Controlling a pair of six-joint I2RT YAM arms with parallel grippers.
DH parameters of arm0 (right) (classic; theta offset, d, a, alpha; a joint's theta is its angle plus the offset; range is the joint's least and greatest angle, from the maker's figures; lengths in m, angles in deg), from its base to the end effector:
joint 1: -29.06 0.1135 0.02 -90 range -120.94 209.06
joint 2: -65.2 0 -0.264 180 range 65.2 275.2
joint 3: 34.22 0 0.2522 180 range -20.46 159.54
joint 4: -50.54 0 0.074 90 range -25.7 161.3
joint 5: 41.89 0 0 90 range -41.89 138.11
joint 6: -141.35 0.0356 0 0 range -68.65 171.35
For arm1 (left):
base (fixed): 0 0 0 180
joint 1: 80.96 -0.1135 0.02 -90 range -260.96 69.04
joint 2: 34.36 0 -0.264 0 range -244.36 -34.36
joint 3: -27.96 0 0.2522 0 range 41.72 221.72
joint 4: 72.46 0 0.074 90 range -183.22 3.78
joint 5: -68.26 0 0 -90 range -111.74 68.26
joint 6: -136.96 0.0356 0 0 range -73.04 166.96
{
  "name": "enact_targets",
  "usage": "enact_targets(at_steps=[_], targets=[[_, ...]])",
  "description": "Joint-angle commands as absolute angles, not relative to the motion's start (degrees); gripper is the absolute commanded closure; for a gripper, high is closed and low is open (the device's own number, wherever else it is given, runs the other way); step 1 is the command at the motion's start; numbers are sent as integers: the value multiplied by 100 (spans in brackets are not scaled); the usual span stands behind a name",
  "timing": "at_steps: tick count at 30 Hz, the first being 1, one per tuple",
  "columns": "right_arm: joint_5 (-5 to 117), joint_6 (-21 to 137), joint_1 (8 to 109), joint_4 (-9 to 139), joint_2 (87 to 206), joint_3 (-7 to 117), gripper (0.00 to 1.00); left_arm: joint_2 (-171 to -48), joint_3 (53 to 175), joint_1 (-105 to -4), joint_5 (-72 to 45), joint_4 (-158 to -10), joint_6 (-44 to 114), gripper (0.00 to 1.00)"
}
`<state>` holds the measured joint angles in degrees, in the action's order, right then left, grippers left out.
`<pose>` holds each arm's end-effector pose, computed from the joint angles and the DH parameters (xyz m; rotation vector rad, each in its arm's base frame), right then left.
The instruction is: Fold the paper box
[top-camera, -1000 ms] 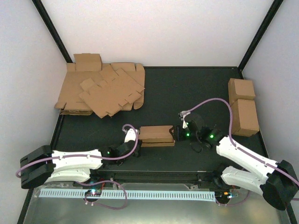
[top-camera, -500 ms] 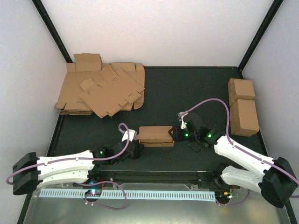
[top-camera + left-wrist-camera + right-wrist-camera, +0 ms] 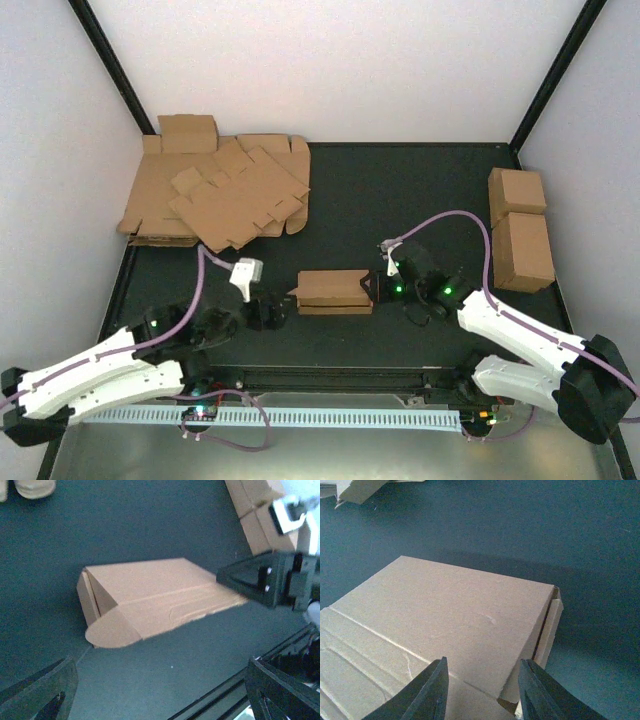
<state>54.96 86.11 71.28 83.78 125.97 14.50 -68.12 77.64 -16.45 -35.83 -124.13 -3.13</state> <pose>0.1561 0.1474 0.2135 -0.2238 2.4878 0.7561 0.0643 -0.1146 0.2660 0.1444 2.3033 -0.8391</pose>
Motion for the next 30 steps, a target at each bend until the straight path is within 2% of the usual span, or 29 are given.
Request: enact_targets(at_steps=[1,7,12,16,21,26,30], targets=[[5536,8503,7098,8379,12572,1460,58,-6846,8427,-2387,-2944,-13068,45,6],[5514,8415,7098,8493,12579,1540,58,-7442,8326,-4219,-966,-12336,843,4],[5501,8317,7098,8600,12576,1613,59,-8096,8085,-5012,94,-11482,1099,5],[5516,8301,7098,8627,12579,1623,61,-8716,7963,-5272,1061,-10845,1118,19],[5541,8324,7098,8522,12657,1516,64,-9523,7833,-5283,1595,-10629,1258,40],[5594,8347,7095,8403,12740,1389,69,-9828,7496,-5279,1570,-10278,1331,52],[5618,8353,7095,8343,12806,1283,70,-10044,7395,-5276,1554,-10201,1418,60]])
